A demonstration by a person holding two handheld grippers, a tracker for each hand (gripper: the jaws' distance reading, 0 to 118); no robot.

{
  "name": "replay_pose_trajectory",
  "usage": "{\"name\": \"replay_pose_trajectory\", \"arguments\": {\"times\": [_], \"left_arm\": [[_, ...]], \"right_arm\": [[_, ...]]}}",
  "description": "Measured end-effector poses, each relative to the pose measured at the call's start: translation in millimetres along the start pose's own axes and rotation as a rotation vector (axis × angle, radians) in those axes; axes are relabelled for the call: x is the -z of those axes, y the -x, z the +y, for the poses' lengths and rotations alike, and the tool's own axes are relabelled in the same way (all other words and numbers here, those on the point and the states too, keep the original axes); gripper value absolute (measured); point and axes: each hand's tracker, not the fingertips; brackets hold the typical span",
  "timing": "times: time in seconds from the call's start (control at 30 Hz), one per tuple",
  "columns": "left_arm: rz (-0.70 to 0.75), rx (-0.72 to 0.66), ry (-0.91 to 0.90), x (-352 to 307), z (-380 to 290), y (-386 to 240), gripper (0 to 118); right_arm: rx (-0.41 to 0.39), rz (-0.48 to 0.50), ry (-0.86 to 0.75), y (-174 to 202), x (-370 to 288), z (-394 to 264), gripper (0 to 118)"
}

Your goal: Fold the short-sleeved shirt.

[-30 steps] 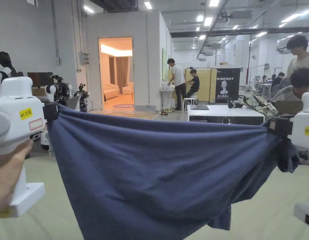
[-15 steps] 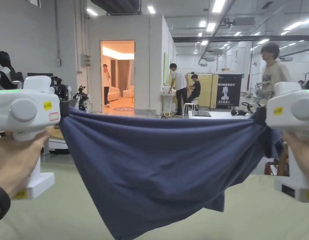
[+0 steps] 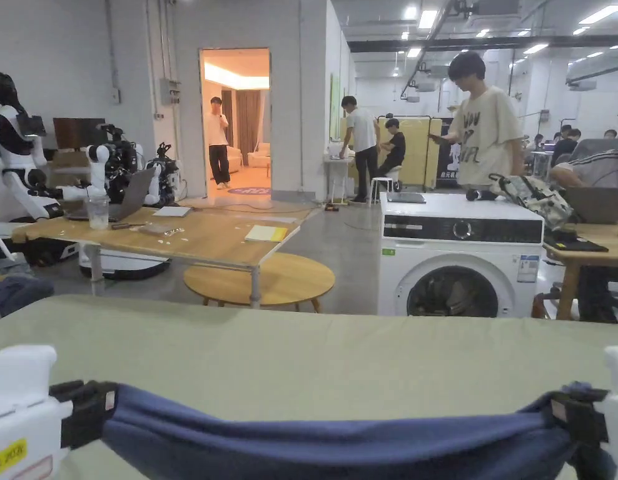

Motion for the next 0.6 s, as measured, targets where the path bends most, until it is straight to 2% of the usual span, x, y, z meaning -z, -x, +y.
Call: {"name": "replay_pose_trajectory", "arguments": {"times": [0.03,0.07,0.2,0.27,0.37,0.53,0.57,0.6], "left_arm": [[-0.007,0.02,0.032,-13.9,-21.1,-0.2,0],[-0.011,0.002,0.057,-31.1,-45.2,1.5,0],[-0.041,-0.067,0.254,-58.0,-105.2,15.5,0],[-0.023,-0.03,0.32,-68.4,-132.9,19.1,0],[-0.066,-0.104,0.365,-79.7,-154.5,30.5,0],[-0.059,-0.087,0.39,-85.3,-167.6,30.9,0],[-0.075,-0.083,0.382,-85.7,-169.8,32.4,1],[-0.075,-0.076,0.377,-85.3,-171.3,31.6,14]], "right_arm": [[0.035,-0.008,0.004,-1.1,-11.5,-26.7,5],[0.052,0.026,0.066,-1.6,-23.2,-56.4,5],[0.044,0.01,0.191,1.8,-49.6,-136.9,5],[0.087,0.022,0.248,2.7,-59.0,-171.1,5],[0.109,0.012,0.288,6.1,-69.3,-203.0,5],[0.093,0.001,0.301,13.9,-75.3,-219.4,6],[0.064,-0.008,0.312,16.5,-74.9,-217.3,11],[0.047,-0.023,0.303,18.6,-75.6,-216.6,29]]}}
